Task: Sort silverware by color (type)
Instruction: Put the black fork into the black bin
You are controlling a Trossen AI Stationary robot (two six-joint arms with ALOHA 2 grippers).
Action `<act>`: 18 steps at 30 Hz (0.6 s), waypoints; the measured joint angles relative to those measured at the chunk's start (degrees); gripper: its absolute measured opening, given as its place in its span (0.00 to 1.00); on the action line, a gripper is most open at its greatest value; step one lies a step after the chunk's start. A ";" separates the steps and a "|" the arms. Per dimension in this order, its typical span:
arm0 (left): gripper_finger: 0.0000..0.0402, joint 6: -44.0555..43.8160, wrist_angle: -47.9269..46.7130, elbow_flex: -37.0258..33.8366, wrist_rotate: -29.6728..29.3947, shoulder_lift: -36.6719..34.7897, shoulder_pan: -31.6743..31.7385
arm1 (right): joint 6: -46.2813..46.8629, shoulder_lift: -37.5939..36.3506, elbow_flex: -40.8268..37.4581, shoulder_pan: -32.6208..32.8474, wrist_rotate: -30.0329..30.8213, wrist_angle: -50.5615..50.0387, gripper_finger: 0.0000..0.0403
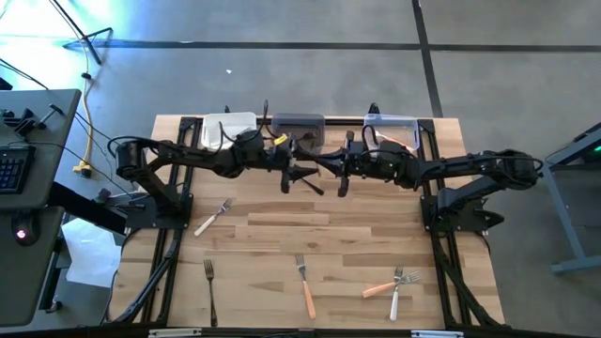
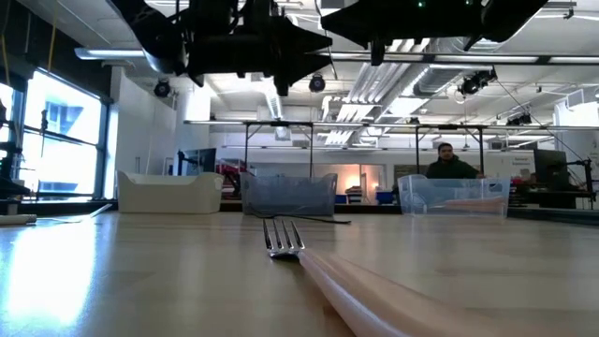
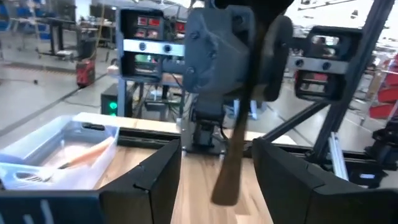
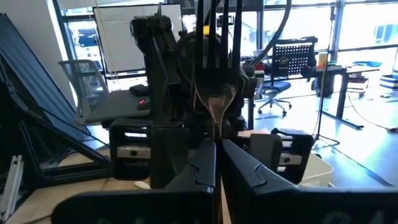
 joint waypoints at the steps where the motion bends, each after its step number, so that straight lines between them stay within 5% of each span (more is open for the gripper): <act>1: 0.46 0.02 0.16 0.15 0.64 0.00 0.05 | -0.02 0.00 0.00 0.00 0.00 0.02 0.00; 13: 0.46 -2.43 0.21 1.44 0.80 -0.01 0.16 | -1.92 0.00 0.00 0.00 0.02 0.94 0.00; 18: 0.37 -1.03 -0.07 2.60 0.75 -0.02 0.16 | -1.92 0.00 0.00 0.00 0.02 1.31 0.00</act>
